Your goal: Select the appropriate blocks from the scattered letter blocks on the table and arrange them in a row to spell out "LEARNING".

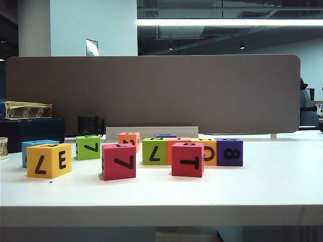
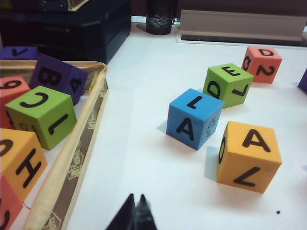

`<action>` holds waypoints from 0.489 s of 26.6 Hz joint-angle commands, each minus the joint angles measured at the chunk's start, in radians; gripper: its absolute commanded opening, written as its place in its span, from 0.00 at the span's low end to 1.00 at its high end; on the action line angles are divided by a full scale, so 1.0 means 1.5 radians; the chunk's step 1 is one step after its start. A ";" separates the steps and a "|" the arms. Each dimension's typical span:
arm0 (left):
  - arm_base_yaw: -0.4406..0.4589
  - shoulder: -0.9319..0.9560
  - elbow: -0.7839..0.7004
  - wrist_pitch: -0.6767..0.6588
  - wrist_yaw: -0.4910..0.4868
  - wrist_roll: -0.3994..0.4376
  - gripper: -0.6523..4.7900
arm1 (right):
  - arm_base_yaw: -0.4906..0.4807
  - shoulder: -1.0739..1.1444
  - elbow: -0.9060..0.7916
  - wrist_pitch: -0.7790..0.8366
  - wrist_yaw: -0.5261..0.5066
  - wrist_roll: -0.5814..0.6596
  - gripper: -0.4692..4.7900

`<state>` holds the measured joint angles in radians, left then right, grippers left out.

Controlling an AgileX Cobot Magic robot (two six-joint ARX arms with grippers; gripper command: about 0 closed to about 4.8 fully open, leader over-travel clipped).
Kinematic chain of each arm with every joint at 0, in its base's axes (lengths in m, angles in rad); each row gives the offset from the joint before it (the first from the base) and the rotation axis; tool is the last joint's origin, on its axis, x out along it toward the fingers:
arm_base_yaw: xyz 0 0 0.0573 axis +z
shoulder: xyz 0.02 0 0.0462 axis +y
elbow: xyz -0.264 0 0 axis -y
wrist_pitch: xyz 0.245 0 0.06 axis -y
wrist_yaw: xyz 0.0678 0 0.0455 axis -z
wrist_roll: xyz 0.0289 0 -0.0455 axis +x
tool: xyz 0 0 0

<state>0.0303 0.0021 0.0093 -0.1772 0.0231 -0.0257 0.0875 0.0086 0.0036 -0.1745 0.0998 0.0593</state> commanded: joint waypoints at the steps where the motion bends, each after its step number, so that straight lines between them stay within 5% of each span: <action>1: 0.000 0.001 0.000 -0.005 0.004 -0.013 0.11 | 0.001 -0.008 -0.002 0.027 -0.023 0.000 0.09; 13: 0.000 0.001 0.000 -0.005 0.002 -0.046 0.11 | 0.001 -0.008 -0.002 0.039 -0.024 0.000 0.09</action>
<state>0.0303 0.0021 0.0090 -0.1772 0.0235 -0.0914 0.0875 0.0086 0.0036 -0.1356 0.0669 0.0593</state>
